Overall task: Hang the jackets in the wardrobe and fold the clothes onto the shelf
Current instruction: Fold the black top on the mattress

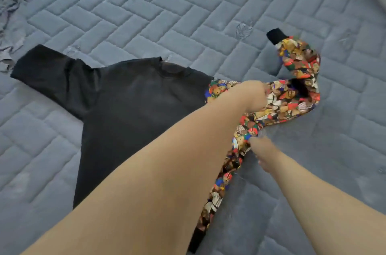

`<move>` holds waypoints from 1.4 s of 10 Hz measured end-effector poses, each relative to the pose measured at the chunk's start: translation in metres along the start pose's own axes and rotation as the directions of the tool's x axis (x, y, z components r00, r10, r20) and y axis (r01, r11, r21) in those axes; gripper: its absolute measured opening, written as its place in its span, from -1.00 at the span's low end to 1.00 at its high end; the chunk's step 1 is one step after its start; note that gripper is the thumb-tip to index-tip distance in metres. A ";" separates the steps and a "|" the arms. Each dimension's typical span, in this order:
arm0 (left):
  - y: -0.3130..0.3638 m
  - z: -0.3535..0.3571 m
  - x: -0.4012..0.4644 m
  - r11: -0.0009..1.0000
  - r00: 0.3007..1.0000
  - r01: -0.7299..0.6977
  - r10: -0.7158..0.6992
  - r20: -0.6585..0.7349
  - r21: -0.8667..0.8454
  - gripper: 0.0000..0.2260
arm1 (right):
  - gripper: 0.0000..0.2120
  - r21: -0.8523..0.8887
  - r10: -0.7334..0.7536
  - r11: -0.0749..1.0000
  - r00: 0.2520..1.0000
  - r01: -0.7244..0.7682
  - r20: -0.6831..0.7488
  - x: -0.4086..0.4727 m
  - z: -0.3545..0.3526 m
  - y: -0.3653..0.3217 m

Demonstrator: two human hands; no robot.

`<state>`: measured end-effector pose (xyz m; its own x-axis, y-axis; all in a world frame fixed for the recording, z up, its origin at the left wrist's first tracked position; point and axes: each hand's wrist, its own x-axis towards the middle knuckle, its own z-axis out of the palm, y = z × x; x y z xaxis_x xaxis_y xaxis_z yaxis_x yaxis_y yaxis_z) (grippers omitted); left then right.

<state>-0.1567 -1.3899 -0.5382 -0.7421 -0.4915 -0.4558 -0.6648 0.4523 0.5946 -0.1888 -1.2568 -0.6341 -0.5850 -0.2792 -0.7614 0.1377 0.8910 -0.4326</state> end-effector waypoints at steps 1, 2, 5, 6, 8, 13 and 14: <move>-0.080 0.007 -0.024 0.982 0.981 0.189 -0.188 -0.045 0.028 -0.69 | -0.58 -0.486 -0.111 0.861 0.988 0.149 0.105 0.004 0.047 0.002; -0.161 -0.004 -0.056 0.921 0.929 0.369 -0.364 -0.064 0.127 -0.65 | -0.42 -0.491 -0.092 0.868 0.996 0.078 -0.004 -0.004 0.083 -0.007; -0.402 -0.016 -0.180 0.481 0.429 0.730 -0.875 -0.223 -0.486 -0.49 | -0.39 -0.653 -0.411 0.520 0.831 0.551 0.373 -0.062 0.247 -0.066; -0.458 -0.027 -0.200 0.238 0.324 0.428 -0.941 -0.098 -0.872 -0.46 | -0.35 -0.634 -0.443 0.403 0.747 0.660 0.496 -0.075 0.307 -0.085; -0.551 -0.089 -0.189 0.056 0.373 -0.229 -0.917 -0.141 -0.972 -0.51 | -0.35 -0.684 -0.581 0.074 0.589 0.726 0.562 -0.071 0.402 -0.134; -0.658 -0.132 -0.229 -0.066 0.018 -0.767 -0.997 0.081 -0.638 -0.68 | -0.39 -0.663 -0.853 -0.090 0.286 0.743 0.436 -0.019 0.532 -0.241; -0.682 -0.112 -0.245 -0.173 0.217 -0.773 -0.976 0.001 -0.611 -0.78 | -0.39 -0.712 -0.861 -0.143 0.269 0.687 0.432 0.002 0.550 -0.234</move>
<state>0.4876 -1.6611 -0.7579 0.4875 -0.5476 -0.6800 0.7408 -0.1527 0.6541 0.2174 -1.6632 -0.7999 0.0691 -0.9968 -0.0411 -0.9910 -0.0639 -0.1175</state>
